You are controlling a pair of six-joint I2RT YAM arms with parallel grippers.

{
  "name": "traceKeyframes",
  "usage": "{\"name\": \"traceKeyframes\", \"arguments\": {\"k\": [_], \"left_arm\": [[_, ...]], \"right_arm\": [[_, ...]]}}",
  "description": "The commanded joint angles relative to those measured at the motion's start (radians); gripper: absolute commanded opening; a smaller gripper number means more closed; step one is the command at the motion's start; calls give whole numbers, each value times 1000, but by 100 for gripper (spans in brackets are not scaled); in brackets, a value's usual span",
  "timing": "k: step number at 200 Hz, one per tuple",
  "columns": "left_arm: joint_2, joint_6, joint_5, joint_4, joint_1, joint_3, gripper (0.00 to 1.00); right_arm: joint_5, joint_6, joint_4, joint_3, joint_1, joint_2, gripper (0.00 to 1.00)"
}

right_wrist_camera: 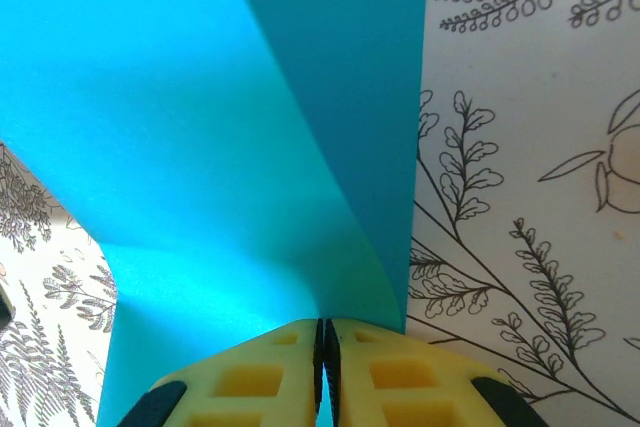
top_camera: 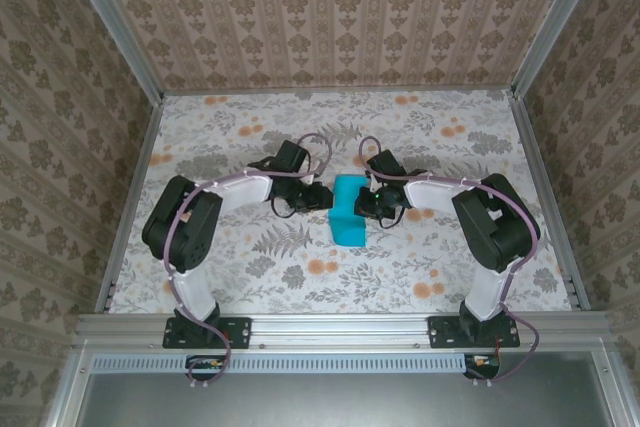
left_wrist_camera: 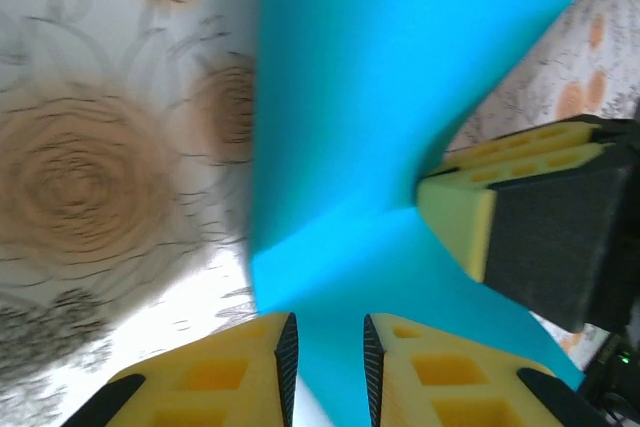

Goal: Fold a paper plane with a square sheet of paper (fold left side to right side)
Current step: First fold the square sheet of paper in half at the center of the table, then hold the square sheet of paper at the center of the table.

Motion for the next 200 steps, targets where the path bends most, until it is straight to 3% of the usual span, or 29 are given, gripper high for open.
{"name": "traceKeyframes", "arguments": {"k": [1,107,200], "left_arm": [[45,-21,53,51,-32,41,27],[137,-27,20,29,-57,25,28],[149,-18,-34,-21,-59,9,27]], "right_arm": [[41,-18,-84,-2,4,40,14],[32,-19,-76,4,5,38,14],[-101,-2,97,15,-42,-71,14]]}}
